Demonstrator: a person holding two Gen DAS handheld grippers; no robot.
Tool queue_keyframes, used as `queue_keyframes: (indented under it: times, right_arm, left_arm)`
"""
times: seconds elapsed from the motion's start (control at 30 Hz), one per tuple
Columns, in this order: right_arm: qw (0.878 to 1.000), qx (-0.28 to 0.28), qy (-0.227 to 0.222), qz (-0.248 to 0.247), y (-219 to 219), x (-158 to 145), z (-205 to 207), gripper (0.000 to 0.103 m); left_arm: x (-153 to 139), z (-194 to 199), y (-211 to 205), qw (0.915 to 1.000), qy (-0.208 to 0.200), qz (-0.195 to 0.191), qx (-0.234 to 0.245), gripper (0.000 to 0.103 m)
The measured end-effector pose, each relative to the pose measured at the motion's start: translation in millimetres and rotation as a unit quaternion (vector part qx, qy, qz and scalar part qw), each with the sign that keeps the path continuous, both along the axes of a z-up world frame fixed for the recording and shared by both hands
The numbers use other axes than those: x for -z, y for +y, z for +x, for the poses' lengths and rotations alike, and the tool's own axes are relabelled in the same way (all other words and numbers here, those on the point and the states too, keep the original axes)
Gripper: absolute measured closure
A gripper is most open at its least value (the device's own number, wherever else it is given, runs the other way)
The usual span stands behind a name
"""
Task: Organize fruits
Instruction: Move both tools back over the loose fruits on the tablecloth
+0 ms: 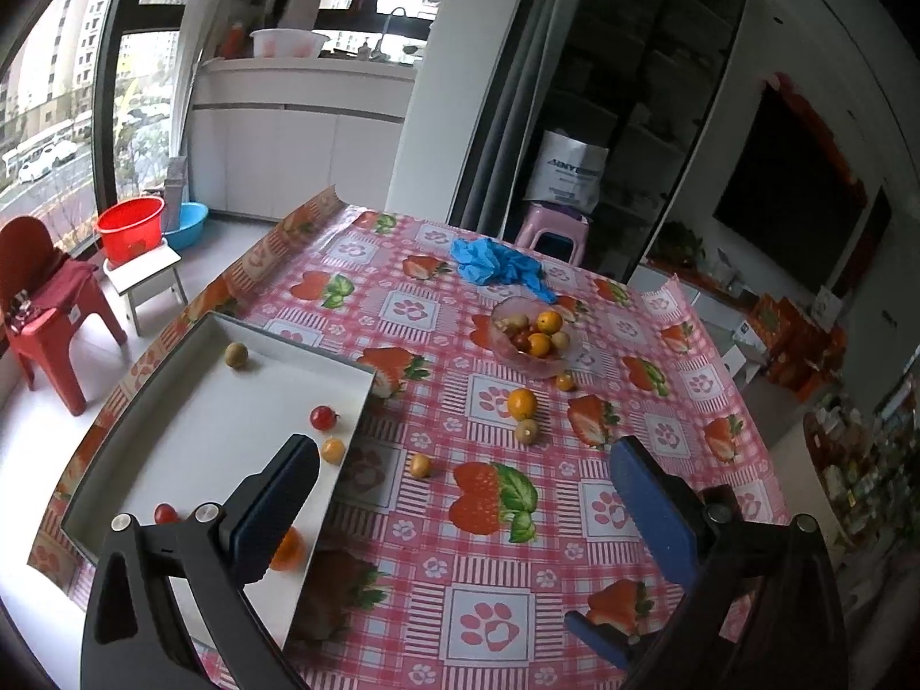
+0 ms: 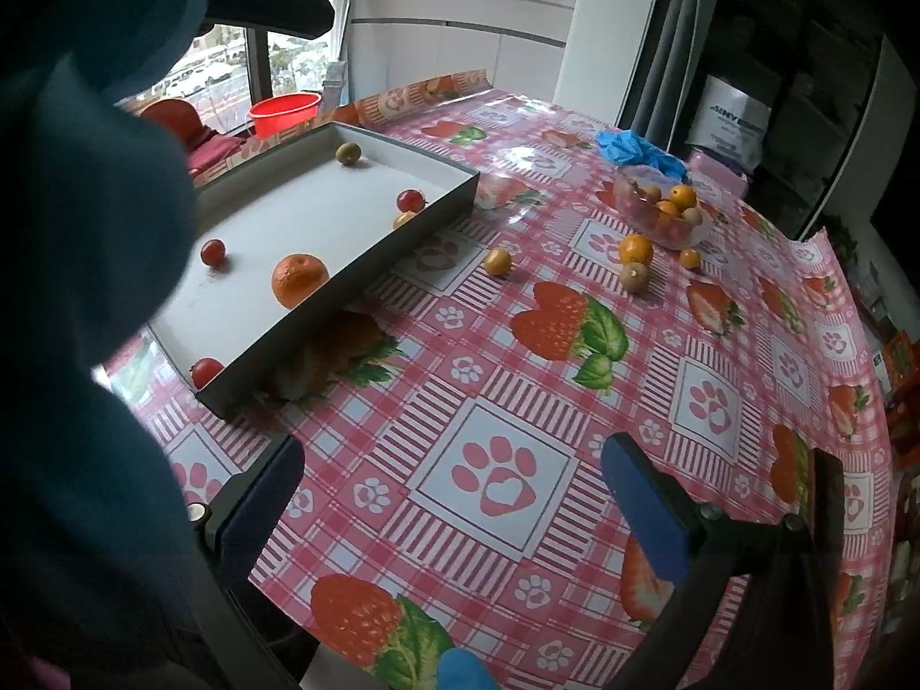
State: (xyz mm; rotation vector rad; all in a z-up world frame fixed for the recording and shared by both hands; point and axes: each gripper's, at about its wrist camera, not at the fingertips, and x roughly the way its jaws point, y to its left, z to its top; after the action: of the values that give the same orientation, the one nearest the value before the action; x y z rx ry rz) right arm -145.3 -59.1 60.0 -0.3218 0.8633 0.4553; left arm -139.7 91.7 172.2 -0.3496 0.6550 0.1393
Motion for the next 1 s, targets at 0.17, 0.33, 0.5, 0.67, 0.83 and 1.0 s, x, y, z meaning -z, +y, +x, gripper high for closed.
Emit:
queue_keyframes:
  times: [0.17, 0.33, 0.5, 0.67, 0.83, 1.0]
  right_arm:
    - [0.999, -0.007, 0.035, 0.027, -12.8, 5.2, 11.4, 0.000]
    - [0.994, 0.066, 0.074, 0.035, -75.2, 19.9, 45.7, 0.000]
    - [0.981, 0.159, 0.103, 0.034, -128.6, 40.7, 93.0, 0.000]
    - [0.973, 0.189, 0.129, 0.035, -149.2, 62.7, 109.2, 0.000]
    - [0.973, 0.211, 0.096, 0.021, -142.9, 65.5, 116.0, 0.000]
    - [0.970, 0.204, 0.124, 0.031, -123.4, 64.5, 160.5, 0.000]
  left_arm:
    - [-1.2, 5.2, -12.3, 0.9998, 0.001, 0.015, 0.010, 0.002]
    - [-1.2, 13.6, -13.5, 0.9942, 0.002, 0.107, -0.008, 0.002]
    - [23.3, 19.2, -2.0, 0.9876, 0.046, 0.149, 0.013, 0.002]
    - [61.1, 19.7, -5.3, 0.9829, 0.094, 0.152, 0.046, 0.002]
    - [76.2, 19.1, -9.9, 0.9797, 0.108, 0.153, 0.072, 0.002]
    - [79.5, 17.2, -3.9, 0.9795, 0.104, 0.154, 0.077, 0.002]
